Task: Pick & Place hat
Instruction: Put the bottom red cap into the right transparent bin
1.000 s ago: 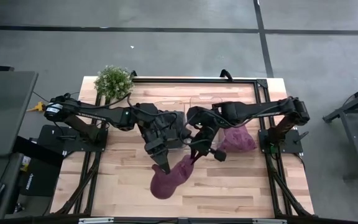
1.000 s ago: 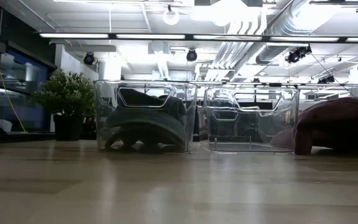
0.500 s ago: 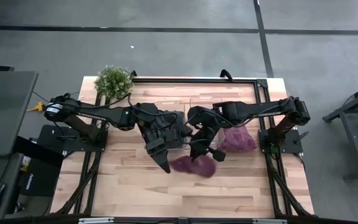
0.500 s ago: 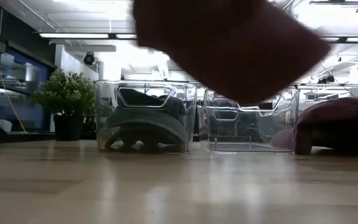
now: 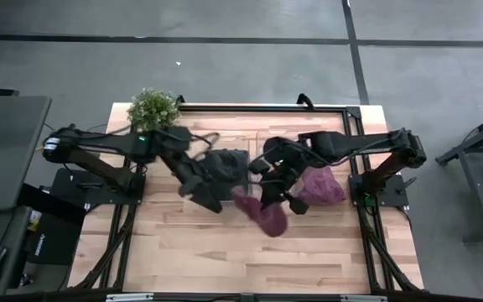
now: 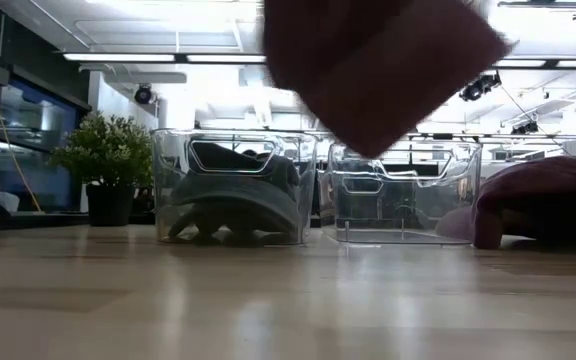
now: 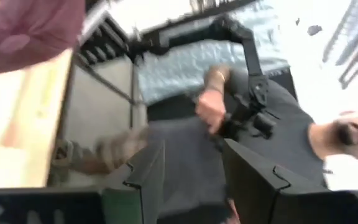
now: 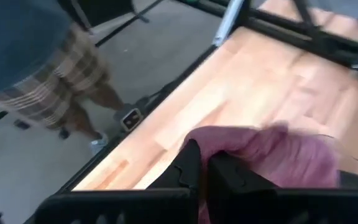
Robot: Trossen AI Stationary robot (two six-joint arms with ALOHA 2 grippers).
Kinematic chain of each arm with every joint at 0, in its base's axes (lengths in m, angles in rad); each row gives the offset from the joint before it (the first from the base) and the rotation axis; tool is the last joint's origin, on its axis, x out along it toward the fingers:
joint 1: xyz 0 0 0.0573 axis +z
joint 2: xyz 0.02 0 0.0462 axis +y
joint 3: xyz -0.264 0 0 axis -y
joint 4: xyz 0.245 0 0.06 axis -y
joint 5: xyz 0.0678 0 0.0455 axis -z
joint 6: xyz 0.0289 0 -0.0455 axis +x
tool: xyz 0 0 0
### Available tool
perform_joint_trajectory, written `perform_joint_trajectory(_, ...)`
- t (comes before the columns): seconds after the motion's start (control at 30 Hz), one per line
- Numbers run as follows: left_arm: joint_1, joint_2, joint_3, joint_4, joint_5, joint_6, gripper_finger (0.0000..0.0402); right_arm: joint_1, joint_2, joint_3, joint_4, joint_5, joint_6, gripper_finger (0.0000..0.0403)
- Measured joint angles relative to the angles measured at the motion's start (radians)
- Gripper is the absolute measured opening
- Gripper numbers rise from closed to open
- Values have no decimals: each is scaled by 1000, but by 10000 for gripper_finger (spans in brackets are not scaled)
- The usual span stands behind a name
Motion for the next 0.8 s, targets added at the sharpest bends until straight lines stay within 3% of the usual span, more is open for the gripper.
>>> perform_joint_trajectory(0.3,13,-222,-4,-267,-375,168,138,-73,-161,0,18,67,83,0)
perform_joint_trajectory(0.57,13,-316,-38,-367,-555,207,137,-172,-312,0,78,28,155,0)
perform_joint_trajectory(0.8,13,-347,-84,-402,-629,236,137,-252,-360,0,263,-108,303,0)
